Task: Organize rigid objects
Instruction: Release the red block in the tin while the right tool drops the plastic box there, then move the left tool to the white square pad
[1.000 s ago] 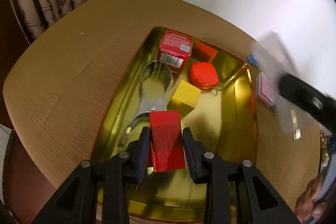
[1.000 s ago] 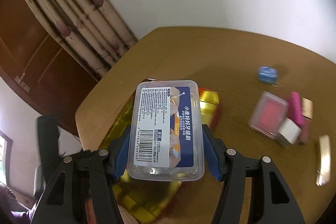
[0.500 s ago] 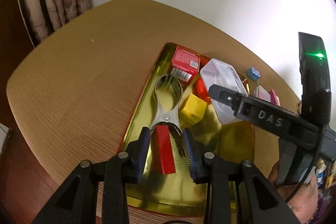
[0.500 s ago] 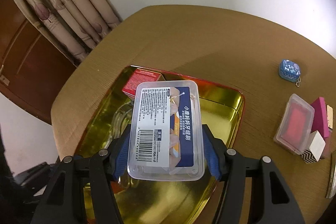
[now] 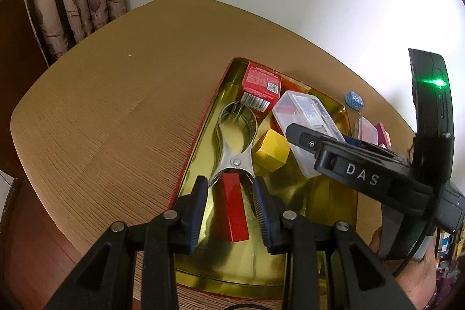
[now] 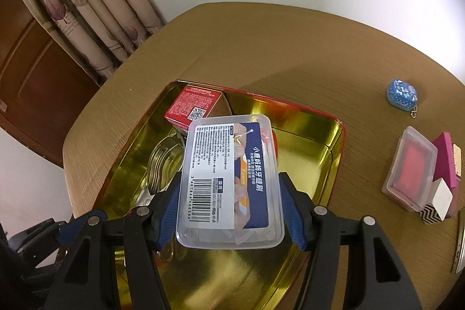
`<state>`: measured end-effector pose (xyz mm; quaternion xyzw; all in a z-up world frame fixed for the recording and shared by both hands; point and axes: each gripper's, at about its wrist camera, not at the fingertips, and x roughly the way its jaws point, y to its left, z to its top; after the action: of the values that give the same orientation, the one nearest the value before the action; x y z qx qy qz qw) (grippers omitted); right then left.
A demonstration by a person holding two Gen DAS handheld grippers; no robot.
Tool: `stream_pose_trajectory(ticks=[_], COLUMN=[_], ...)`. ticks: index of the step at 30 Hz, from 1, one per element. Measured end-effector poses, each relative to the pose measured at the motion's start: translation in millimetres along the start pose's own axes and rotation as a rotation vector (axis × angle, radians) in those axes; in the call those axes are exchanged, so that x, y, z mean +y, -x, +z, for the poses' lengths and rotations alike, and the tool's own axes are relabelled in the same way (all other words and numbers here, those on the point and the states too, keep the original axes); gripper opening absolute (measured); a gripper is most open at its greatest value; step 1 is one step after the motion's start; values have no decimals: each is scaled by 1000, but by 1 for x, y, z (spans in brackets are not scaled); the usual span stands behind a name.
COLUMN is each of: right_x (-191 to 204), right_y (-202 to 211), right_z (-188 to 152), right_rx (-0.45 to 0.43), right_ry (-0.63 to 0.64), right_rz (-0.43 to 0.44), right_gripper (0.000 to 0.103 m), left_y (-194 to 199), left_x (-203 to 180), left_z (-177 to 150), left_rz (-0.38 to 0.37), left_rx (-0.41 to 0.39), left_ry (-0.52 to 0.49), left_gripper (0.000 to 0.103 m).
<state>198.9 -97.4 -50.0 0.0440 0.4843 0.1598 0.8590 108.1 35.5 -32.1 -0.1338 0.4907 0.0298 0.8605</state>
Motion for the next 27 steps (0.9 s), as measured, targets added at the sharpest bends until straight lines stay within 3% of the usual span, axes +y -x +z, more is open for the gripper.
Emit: stream_pose_trajectory(ticks=[9,14,18,23,27], right_x=[-2,-13,-32,-86,-147], right_y=[3,23,54,98,128], right_z=[-3,-9,-17,-53,-104], right_rx=[-12,-77,-160,-272,-330], right_ry=[-19,-68,-90,-169,-232], right_rz=[7,58,40,-55,-245], right_gripper=[63,66,66,69,70], left_y=[-2,-4,-4,1,7], left_x=[1,1,0,-8,-18], left_z=[0,-1,-2,-4,-8], left_rz=[10,18,25,27,27], left_rx=[5,3,-2,-21,-36], left_ry=[-1,-3,-13,-44,-80], left_gripper=[33,33,33,33,33])
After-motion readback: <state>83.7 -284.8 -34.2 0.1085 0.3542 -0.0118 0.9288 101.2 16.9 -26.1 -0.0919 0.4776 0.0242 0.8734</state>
